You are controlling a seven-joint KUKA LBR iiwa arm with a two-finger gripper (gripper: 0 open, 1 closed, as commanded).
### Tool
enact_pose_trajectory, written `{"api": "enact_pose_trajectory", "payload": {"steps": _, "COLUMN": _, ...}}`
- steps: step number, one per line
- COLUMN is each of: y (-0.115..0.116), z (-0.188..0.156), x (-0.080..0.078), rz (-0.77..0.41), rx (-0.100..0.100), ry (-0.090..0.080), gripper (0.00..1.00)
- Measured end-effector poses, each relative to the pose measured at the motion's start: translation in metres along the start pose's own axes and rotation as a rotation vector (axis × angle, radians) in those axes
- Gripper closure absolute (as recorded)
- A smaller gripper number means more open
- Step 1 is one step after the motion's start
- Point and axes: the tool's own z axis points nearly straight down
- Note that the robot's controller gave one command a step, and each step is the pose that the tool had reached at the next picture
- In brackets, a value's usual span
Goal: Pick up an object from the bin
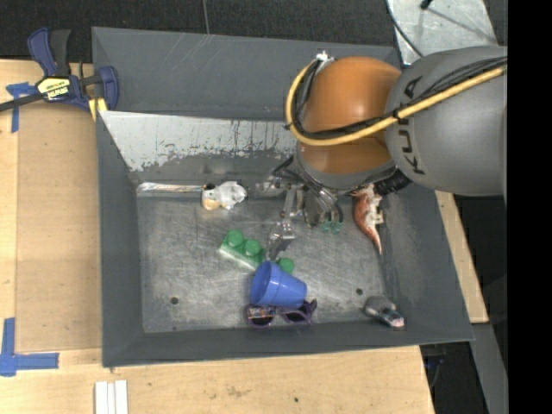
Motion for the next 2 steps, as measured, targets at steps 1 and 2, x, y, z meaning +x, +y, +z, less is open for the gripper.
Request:
{"api": "enact_pose_trajectory", "payload": {"steps": 1, "y": -0.0126, "z": 0.0573, "x": 0.0201, "rz": 0.060, "rx": -0.004, "ry": -0.027, "gripper": 0.00}}
{"api": "enact_pose_trajectory", "payload": {"steps": 2, "y": -0.0169, "z": 0.0525, "x": 0.0285, "rz": 0.083, "rx": 0.000, "ry": 0.001, "gripper": 0.00}}
